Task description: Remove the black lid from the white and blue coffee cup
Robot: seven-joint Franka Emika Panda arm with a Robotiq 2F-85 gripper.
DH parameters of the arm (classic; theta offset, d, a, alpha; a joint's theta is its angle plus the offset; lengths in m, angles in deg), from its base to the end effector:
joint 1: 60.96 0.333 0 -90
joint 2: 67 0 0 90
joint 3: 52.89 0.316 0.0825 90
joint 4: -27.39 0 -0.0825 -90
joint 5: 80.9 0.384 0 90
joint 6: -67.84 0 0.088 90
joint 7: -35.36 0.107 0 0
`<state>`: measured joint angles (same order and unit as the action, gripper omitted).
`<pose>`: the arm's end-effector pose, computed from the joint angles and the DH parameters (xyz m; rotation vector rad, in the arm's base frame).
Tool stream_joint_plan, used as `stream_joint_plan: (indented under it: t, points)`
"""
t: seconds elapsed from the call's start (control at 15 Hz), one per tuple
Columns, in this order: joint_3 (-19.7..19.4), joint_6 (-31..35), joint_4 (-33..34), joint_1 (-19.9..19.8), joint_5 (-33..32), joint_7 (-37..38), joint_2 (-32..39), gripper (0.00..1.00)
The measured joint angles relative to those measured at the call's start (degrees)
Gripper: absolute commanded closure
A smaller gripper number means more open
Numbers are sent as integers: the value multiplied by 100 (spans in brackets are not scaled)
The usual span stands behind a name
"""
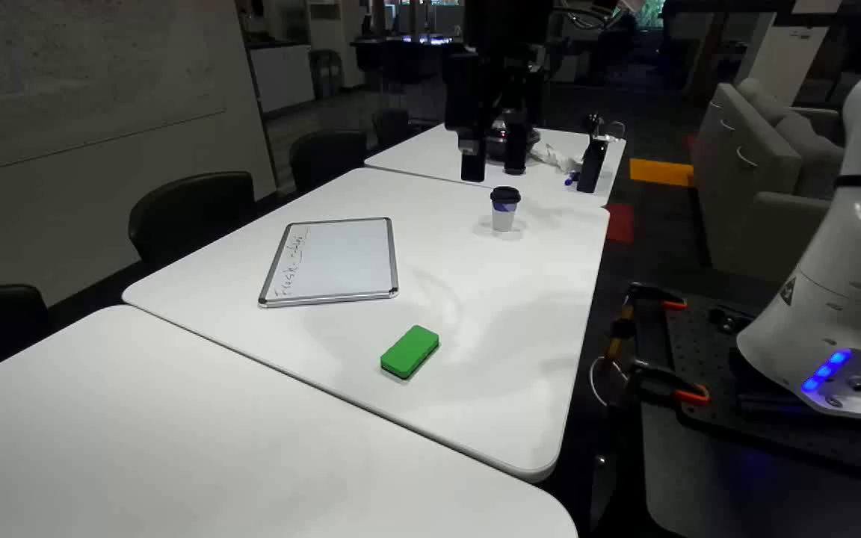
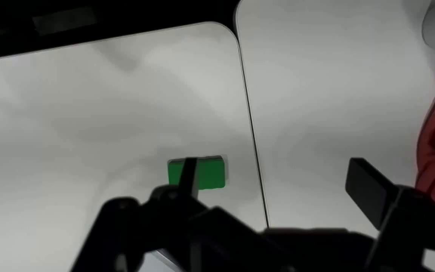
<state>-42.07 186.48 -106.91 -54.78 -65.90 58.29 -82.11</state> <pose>0.4365 0.1496 0.4352 -2.9532 0.3524 0.1060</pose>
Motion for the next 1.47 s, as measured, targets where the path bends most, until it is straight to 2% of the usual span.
stream_joint_plan:
  t: [0.53, 0.73, 1.07, 1.47]
  points:
    - [-1, 0, 0, 0, -1, 0, 0, 0]
    - [-114, 130, 13, -81, -59, 1, 21, 0]
    - [-883, 296, 294, -633, -348, -295, 134, 0]
    - [-1671, 483, 743, -1260, -557, -683, 585, 0]
